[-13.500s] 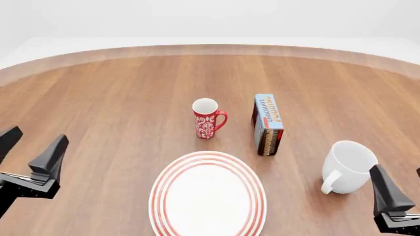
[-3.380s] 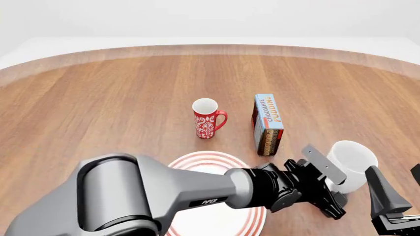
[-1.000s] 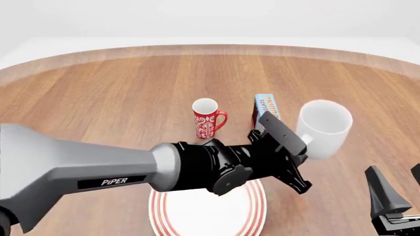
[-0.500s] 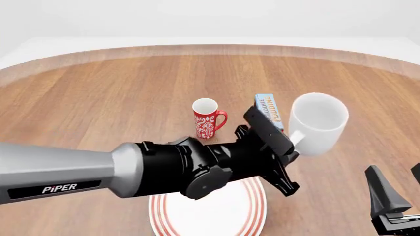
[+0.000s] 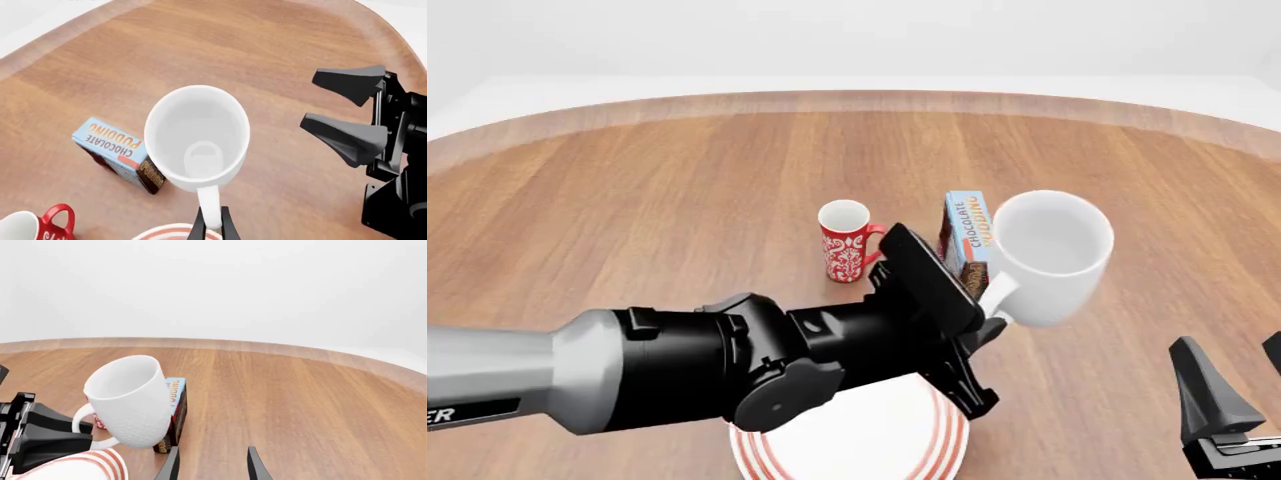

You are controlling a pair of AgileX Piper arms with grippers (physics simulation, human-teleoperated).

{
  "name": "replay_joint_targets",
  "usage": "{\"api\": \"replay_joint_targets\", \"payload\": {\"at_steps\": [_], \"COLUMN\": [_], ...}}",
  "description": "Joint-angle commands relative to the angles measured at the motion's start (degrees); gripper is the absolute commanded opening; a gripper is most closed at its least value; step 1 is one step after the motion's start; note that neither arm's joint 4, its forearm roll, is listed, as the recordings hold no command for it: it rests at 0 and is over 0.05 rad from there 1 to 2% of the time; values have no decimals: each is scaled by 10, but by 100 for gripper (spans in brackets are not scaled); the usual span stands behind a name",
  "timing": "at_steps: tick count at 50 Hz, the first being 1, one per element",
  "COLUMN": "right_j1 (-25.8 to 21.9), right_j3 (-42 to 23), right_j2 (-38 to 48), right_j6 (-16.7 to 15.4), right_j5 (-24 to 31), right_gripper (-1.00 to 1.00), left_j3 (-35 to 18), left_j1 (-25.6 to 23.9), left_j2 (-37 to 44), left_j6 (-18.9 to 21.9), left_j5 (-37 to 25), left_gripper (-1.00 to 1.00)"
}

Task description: Pick up the white mug and put it on the plate, and put the chocolate pudding to the right of the plate.

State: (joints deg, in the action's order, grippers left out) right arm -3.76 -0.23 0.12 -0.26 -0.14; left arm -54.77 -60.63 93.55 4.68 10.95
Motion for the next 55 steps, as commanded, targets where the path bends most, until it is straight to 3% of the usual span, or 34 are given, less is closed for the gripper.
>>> {"api": "replay_joint_targets", "payload": {"at_steps": [1, 38, 55], "right_j1": [0, -1, -1], "right_j3": [0, 0, 0], "right_j2": [0, 0, 0], "right_j6": [0, 0, 0], "right_j5": [0, 0, 0], "right_gripper": [100, 100, 100], "left_j3": [43, 167, 224], "left_j1": [4, 60, 110], "left_j2": [-38, -127, -185], "left_j6": [2, -24, -30], "left_j5": [13, 50, 59], "left_gripper": [-100, -100, -100]}}
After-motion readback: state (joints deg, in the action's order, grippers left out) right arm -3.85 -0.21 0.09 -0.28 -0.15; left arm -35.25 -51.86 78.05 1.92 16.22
